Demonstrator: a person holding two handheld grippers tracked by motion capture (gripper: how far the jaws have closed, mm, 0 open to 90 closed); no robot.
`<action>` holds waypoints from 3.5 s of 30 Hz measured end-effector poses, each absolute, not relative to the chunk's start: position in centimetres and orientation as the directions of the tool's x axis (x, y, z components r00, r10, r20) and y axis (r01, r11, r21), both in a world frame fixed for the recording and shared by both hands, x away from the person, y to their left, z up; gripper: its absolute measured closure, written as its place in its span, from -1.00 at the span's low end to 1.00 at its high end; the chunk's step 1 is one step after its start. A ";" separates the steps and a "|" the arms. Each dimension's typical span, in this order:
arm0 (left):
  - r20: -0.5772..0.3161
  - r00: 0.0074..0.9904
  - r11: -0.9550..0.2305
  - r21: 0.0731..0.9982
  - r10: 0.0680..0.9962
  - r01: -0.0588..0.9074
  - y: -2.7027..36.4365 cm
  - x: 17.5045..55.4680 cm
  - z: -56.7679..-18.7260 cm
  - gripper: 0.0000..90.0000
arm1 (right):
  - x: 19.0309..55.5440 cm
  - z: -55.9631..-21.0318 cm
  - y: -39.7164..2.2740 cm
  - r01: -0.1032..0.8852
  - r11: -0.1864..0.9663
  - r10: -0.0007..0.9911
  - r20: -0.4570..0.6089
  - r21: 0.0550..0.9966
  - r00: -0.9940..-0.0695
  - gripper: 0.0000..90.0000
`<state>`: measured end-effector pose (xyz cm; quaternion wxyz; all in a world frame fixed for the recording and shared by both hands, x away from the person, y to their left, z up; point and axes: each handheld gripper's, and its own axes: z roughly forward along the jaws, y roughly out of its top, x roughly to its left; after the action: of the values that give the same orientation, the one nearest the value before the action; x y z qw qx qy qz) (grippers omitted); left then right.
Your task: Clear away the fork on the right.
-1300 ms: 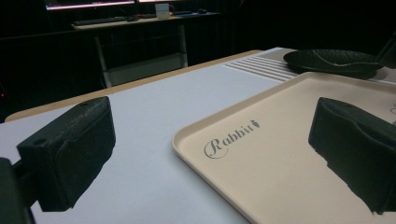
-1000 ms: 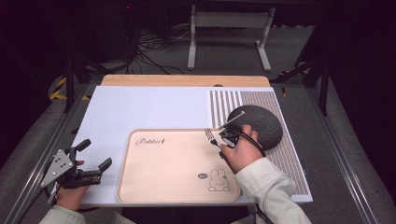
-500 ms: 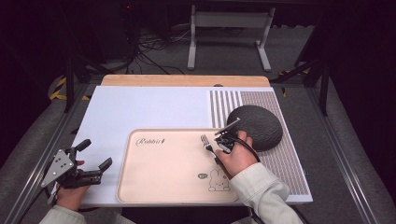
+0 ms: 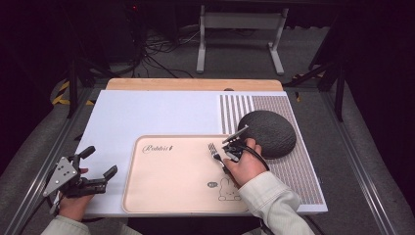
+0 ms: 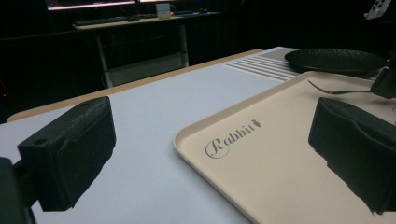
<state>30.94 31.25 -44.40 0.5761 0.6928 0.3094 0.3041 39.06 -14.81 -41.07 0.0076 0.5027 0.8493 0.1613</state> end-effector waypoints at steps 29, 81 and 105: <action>0.066 0.624 -0.146 0.986 0.778 0.078 31.3 30.9 -44.4 -0.97 | 39.1 -41.5 -14.6 0.849 0.462 0.855 0.123 0.258 -0.503 0.49; 0.061 0.625 -0.142 0.987 0.778 0.080 31.2 31.0 -44.5 -0.97 | 42.2 -40.9 -11.5 0.262 0.866 0.275 0.032 0.426 -0.961 1.00; 0.064 0.625 -0.144 0.986 0.778 0.079 31.2 31.0 -44.5 -0.97 | 43.5 -42.5 -11.9 0.306 0.867 0.332 0.002 0.394 -0.943 1.00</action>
<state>31.03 31.23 -44.49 0.5766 0.6929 0.3090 0.3031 43.51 -11.86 -42.47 0.0328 0.1650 0.9655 0.1986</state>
